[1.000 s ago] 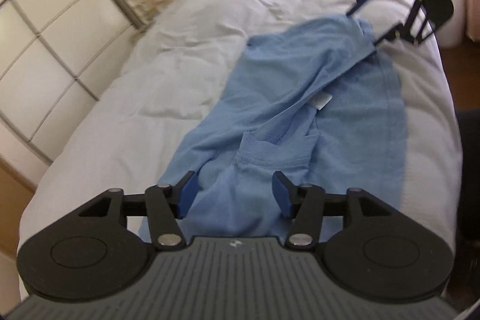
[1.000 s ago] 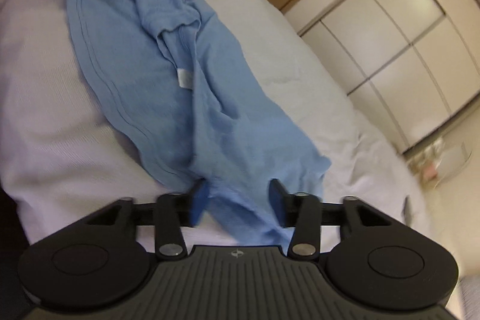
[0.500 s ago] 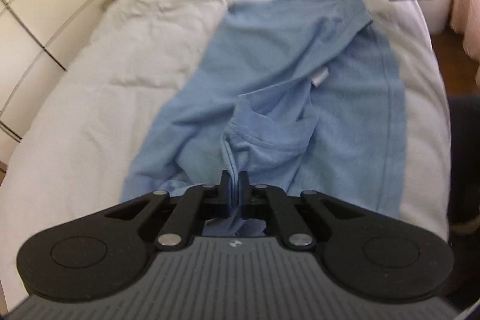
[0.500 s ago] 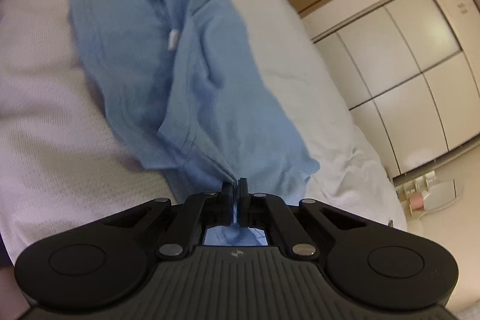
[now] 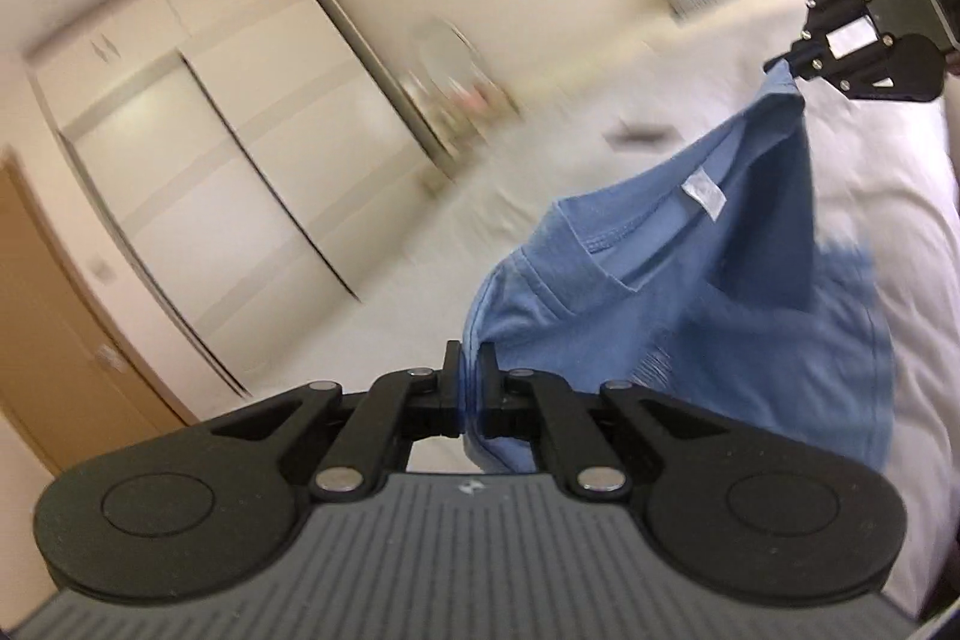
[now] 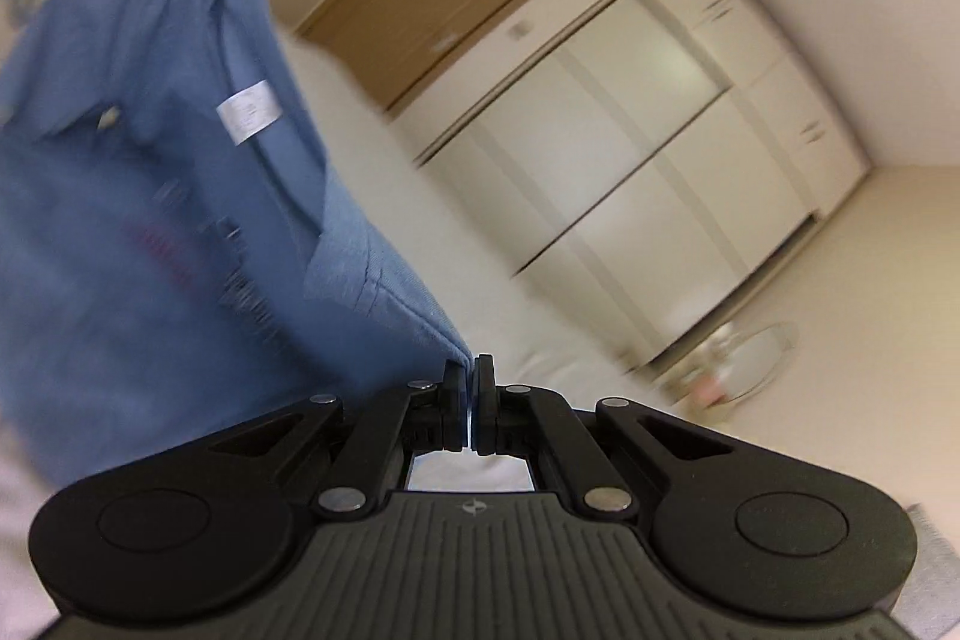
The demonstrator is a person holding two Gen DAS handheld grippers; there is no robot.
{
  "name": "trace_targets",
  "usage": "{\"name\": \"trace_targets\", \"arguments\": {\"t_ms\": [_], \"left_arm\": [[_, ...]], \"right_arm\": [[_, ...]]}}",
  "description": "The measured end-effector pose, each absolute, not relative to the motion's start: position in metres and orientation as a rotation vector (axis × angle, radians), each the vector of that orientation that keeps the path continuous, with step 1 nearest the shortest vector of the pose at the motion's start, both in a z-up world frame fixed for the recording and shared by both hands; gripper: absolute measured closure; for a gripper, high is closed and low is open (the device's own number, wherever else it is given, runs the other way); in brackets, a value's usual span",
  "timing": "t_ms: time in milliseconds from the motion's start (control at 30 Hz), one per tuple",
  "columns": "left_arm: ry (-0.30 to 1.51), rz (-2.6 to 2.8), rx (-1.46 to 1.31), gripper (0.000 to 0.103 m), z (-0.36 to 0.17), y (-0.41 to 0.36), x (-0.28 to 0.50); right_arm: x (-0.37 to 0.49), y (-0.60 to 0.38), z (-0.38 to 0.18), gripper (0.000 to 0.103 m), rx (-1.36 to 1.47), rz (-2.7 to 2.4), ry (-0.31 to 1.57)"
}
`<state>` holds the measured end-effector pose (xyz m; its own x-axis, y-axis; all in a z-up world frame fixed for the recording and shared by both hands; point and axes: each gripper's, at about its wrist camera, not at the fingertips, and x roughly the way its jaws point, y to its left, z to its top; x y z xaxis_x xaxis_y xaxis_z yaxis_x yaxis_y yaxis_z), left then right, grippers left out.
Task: Fold clothes
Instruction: 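Lift the blue t-shirt by its shoulders with both grippers, shaking it out, then lay the t-shirt flat on the bed and open both grippers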
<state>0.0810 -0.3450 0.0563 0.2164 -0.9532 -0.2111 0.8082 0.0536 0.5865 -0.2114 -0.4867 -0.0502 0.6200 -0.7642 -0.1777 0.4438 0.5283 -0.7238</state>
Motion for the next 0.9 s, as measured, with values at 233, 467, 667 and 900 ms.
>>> {"name": "trace_targets", "arguments": {"t_ms": [233,467,667,900], "left_arm": [[-0.448,-1.256,0.492,0.102,0.144,-0.272,0.037],[-0.560,-1.195,0.431,0.101,0.209,-0.255,0.020],[-0.513,-1.165,0.464,0.101,0.219,-0.323,0.045],[-0.308,-1.155,0.531,0.101,0.160,-0.444,0.108]], "right_arm": [[-0.245,-0.434,0.053,0.103,-0.764,-0.892,0.256],[-0.273,-0.398,0.127,0.103,-0.834,-0.948,0.061],[-0.251,-0.432,0.155,0.103,-0.859,-0.959,0.032],[-0.193,-0.516,0.129,0.103,-0.838,-0.945,0.121]]}}
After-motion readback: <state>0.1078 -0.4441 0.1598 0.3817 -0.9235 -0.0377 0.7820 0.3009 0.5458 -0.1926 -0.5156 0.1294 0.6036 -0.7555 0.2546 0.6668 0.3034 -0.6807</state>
